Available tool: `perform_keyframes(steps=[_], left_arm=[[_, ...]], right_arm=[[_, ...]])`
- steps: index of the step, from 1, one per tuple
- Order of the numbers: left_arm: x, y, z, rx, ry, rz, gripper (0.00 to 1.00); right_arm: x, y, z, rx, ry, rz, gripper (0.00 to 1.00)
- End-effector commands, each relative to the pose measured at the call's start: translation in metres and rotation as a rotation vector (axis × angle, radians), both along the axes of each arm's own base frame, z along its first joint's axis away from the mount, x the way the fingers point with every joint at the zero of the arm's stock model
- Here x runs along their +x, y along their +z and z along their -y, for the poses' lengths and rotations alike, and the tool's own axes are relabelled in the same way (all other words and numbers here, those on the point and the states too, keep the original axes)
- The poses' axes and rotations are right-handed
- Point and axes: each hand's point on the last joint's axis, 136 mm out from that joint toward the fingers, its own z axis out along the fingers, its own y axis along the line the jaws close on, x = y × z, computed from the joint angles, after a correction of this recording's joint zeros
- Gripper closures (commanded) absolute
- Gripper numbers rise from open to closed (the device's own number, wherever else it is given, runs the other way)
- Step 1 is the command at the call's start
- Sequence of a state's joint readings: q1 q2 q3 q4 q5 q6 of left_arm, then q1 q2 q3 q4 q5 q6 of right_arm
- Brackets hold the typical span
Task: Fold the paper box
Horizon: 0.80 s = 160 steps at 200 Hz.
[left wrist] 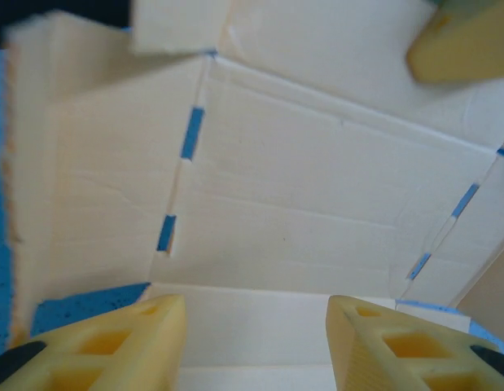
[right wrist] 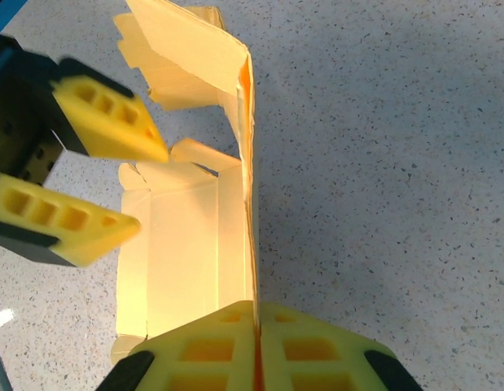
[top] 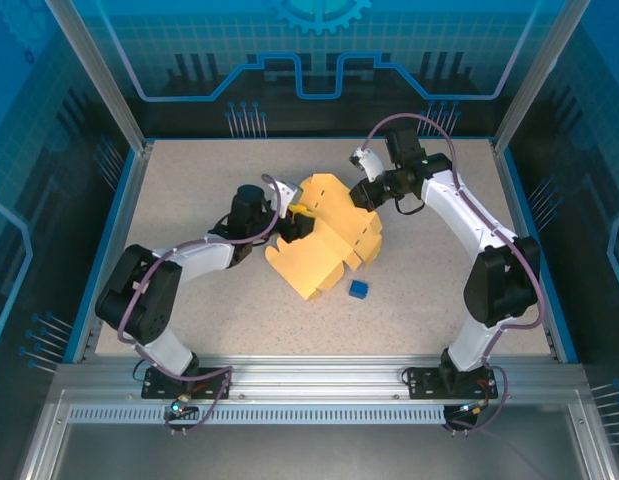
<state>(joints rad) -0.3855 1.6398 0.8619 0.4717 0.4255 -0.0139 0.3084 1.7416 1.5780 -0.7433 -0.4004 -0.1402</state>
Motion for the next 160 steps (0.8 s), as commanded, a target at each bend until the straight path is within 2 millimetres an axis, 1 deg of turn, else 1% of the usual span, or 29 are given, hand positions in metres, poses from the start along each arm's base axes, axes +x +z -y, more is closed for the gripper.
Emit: perform_keyframes(steps=[1,26,45,101,127,160], left_arm=[[0.007,0.037,0.000,-0.106,-0.018,0.020,0.47],[0.022,0.049,-0.005,-0.157,-0.002,-0.004,0.45],[0.030,0.058,-0.006,-0.195,-0.007,-0.018,0.43],[0.043,0.071,0.007,-0.240,-0.056,-0.039,0.40],[0.043,0.075,0.014,-0.260,-0.101,-0.053,0.42],[0.032,0.079,0.020,-0.285,-0.172,-0.059,0.50]], right_arm=[[-0.007,0.003,-0.006,0.005,0.037,0.007,0.91],[-0.010,0.003,-0.008,0.003,0.050,0.011,0.92],[-0.011,0.003,-0.009,0.001,0.054,0.012,0.91],[-0.013,0.000,-0.013,0.000,0.062,0.010,0.92],[-0.013,-0.001,-0.014,-0.001,0.061,0.008,0.91],[-0.010,-0.002,-0.013,-0.011,0.046,0.008,0.91]])
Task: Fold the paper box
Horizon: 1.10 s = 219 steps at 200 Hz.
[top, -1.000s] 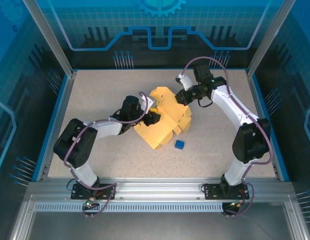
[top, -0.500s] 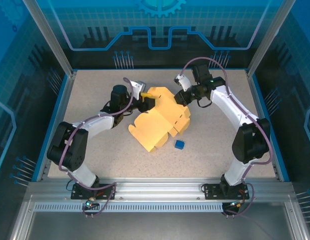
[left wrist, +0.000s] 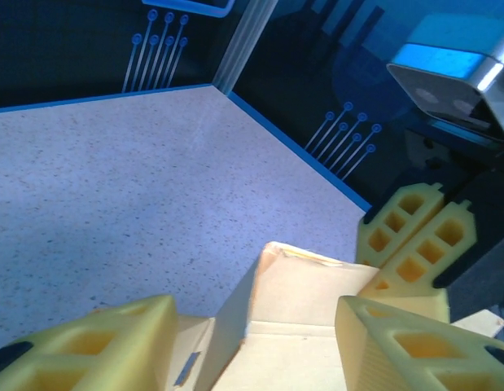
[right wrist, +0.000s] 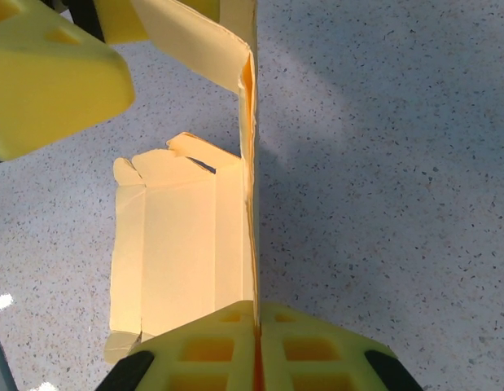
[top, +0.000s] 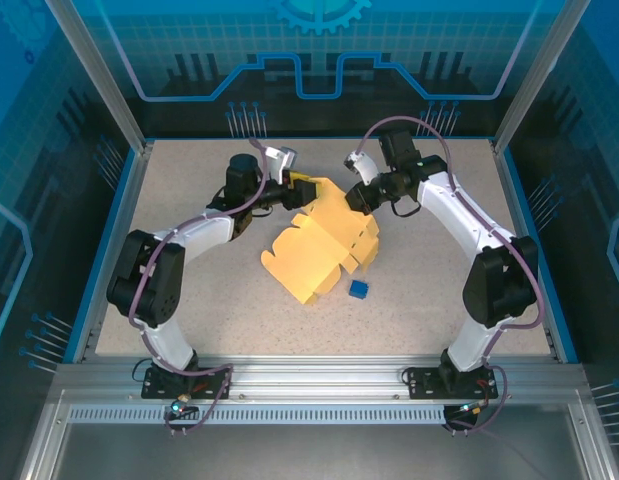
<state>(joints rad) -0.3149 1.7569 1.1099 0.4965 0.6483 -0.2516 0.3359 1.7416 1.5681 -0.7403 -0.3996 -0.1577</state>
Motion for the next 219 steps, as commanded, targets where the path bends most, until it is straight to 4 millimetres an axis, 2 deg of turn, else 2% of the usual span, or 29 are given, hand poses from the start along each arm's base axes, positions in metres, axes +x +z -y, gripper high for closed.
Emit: perform_keyframes(steps=[1,35,78,119,172,219], left_arm=[[-0.009,0.015,0.009,-0.047,-0.090,0.021,0.50],[-0.024,0.016,0.017,-0.078,-0.159,0.015,0.56],[-0.032,0.002,0.029,-0.053,-0.195,-0.003,0.53],[-0.034,0.000,0.030,-0.033,-0.197,-0.003,0.52],[-0.037,0.012,0.006,0.041,-0.109,0.046,0.46],[-0.047,0.026,-0.020,0.187,0.002,0.140,0.41]], right_arm=[[-0.003,0.001,-0.003,-0.004,0.005,0.003,0.91],[0.002,-0.002,-0.003,-0.001,-0.010,-0.013,0.91],[0.004,0.001,-0.006,0.015,-0.010,-0.008,0.91],[0.002,0.000,-0.005,0.011,-0.005,-0.003,0.91],[-0.001,0.006,-0.001,-0.030,0.022,0.049,0.91],[-0.005,0.010,-0.003,-0.061,0.052,0.093,0.91]])
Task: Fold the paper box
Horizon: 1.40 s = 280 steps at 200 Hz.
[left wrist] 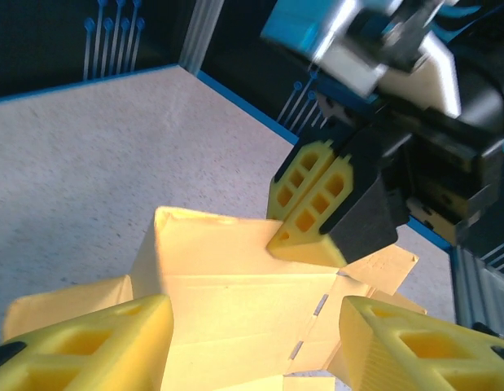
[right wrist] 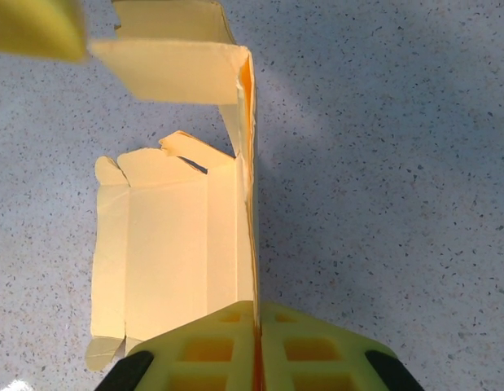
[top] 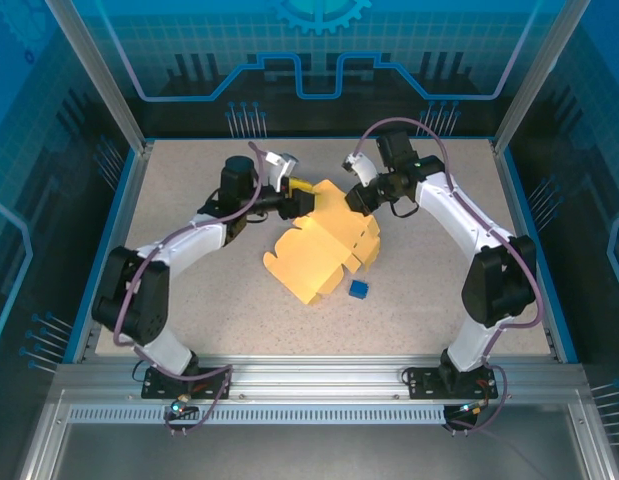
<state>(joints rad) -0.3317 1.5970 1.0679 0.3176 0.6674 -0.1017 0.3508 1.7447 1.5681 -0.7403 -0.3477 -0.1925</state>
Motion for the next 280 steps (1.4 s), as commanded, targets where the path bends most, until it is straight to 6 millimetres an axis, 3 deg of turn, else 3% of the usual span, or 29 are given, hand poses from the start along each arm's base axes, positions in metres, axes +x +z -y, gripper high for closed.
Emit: perform_keyframes(steps=[1,51,113,165,214,280], left_arm=[[-0.007,0.005,-0.018,0.100,0.070,0.077,0.41],[-0.003,0.013,-0.048,0.164,0.231,0.120,0.39],[-0.002,-0.013,-0.067,0.265,0.313,0.080,0.38],[0.000,-0.020,-0.101,0.218,0.430,0.070,0.36],[0.021,-0.062,-0.136,0.268,0.547,-0.091,0.37],[0.031,-0.093,-0.149,0.321,0.608,-0.184,0.37]], right_arm=[[-0.006,0.015,-0.004,-0.009,0.041,0.062,0.91],[-0.013,0.022,-0.010,-0.051,0.104,0.136,0.91],[-0.015,0.024,-0.008,-0.110,0.122,0.175,0.91],[-0.015,0.024,-0.010,-0.116,0.125,0.179,0.91],[-0.014,0.017,-0.008,-0.244,0.136,0.239,0.91],[0.010,-0.003,0.000,-0.612,0.084,0.464,0.91]])
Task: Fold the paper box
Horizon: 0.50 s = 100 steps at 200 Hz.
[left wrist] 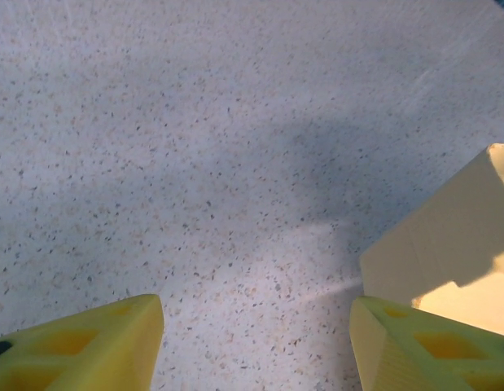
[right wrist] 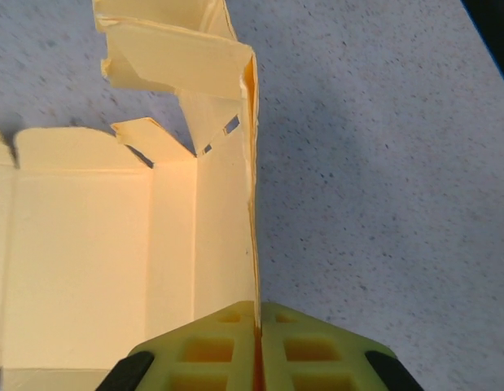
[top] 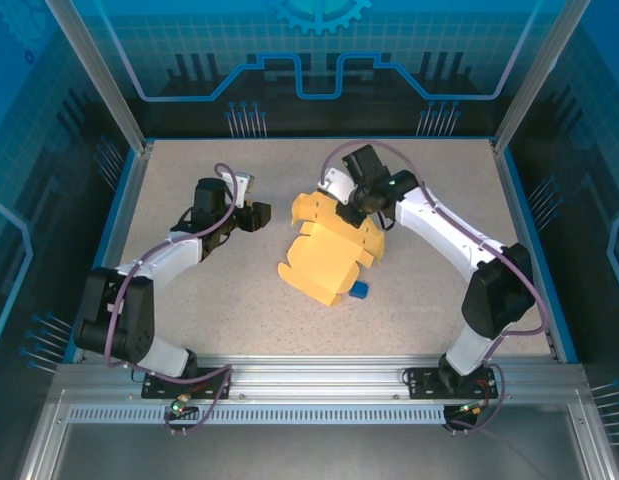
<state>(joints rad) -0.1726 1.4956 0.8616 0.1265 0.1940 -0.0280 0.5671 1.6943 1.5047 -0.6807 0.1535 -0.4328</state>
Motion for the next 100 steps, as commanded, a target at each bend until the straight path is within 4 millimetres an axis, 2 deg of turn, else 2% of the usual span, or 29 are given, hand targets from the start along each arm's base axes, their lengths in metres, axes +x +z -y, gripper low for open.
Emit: perform_keyframes(steps=[1,51,100], left_arm=[[0.011,0.008,-0.009,0.007,0.050,0.004,0.37],[0.009,-0.001,-0.017,0.010,0.081,-0.017,0.36],[0.008,-0.004,-0.019,-0.003,0.090,-0.028,0.36]], right_arm=[[0.017,0.006,0.009,-0.148,-0.034,0.162,0.91],[0.030,0.011,-0.010,-0.178,-0.023,0.314,0.91],[0.038,-0.008,-0.022,-0.208,-0.002,0.356,0.91]])
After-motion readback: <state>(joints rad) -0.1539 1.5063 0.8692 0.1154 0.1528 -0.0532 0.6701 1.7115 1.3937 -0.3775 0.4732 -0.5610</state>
